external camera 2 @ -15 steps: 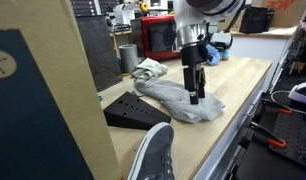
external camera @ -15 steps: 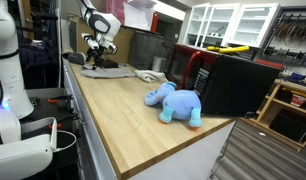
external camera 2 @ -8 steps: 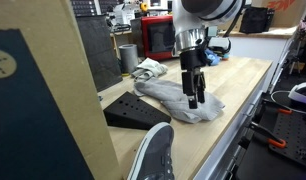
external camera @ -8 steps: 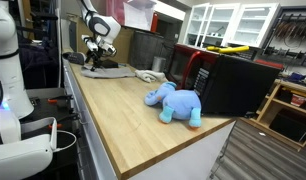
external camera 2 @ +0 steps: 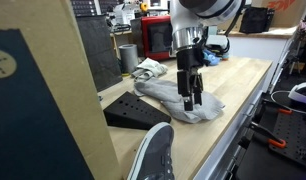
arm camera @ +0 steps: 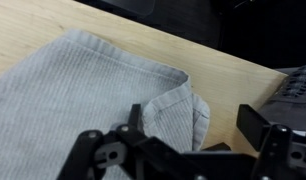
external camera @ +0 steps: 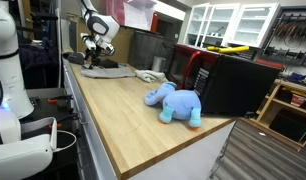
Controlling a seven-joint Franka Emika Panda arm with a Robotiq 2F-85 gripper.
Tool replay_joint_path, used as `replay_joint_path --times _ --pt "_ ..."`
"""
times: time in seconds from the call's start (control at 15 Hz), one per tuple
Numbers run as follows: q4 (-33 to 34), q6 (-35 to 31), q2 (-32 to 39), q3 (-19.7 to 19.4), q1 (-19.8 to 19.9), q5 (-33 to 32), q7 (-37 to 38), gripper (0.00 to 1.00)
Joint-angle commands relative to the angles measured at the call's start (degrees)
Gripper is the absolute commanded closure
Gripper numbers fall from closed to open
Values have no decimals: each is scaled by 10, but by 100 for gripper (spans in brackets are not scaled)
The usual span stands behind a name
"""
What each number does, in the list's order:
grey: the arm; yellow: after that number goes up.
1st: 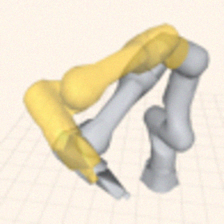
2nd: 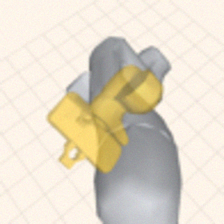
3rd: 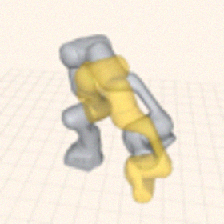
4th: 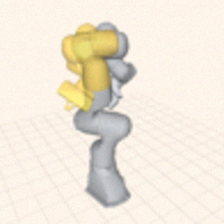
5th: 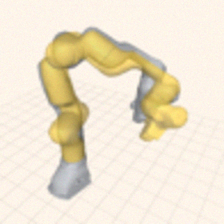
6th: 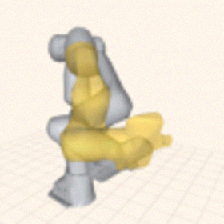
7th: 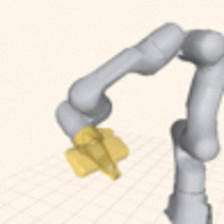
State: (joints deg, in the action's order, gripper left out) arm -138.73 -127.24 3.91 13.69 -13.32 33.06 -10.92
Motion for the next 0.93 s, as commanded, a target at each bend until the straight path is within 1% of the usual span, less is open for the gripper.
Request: replay_joint_path --times 0.0,0.27,0.4,0.6,0.87 --pt "4 -7 6 10 -2 23 -13 31" --pt "6 -7 7 12 -1 22 -14 63" --pt "8 -4 7 11 0 22 -12 77" --pt "11 -2 5 9 2 21 -14 99" --pt "10 -4 5 8 4 16 -16 100"
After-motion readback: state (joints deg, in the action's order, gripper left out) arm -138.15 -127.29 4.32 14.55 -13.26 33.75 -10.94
